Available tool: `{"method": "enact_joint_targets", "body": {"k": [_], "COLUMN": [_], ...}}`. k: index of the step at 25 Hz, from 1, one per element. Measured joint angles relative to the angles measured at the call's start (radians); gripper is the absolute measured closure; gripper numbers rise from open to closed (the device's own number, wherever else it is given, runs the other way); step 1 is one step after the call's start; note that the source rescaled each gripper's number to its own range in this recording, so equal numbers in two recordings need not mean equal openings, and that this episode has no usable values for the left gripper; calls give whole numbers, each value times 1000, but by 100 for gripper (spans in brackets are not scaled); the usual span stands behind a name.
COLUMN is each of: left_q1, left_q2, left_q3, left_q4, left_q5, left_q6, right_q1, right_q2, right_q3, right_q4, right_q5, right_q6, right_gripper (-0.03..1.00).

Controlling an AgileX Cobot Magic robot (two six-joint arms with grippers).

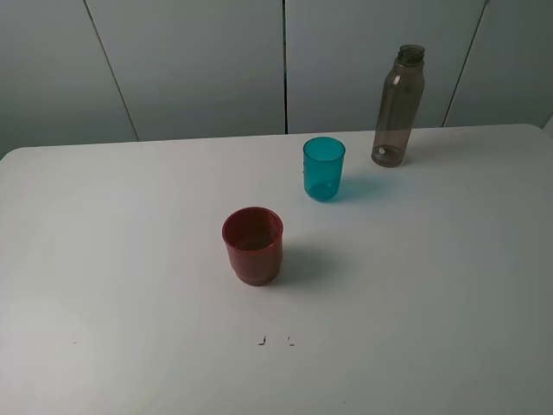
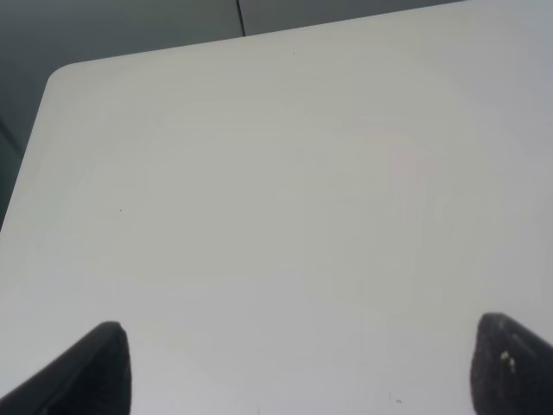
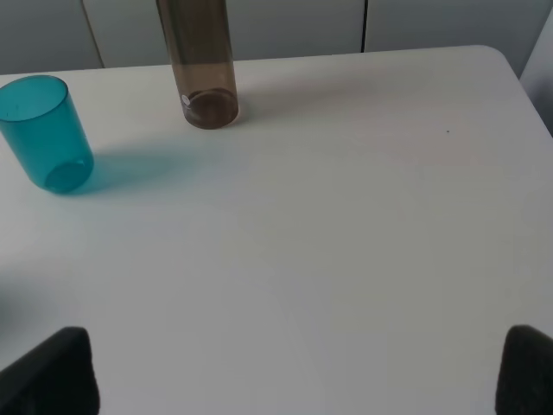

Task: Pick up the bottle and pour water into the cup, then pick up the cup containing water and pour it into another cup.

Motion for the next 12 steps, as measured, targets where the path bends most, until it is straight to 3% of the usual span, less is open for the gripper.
{"method": "enact_joint_targets", "body": {"k": [12], "left_q1": [0], "left_q2": [0], "left_q3": [0], "left_q4": [0], "left_q5": [0], "left_q6": [0], "right_q1": [0], "right_q2": [0], "right_q3": [0], "right_q4": [0], "right_q5": [0], "right_q6": [0], "right_gripper": [-3]}}
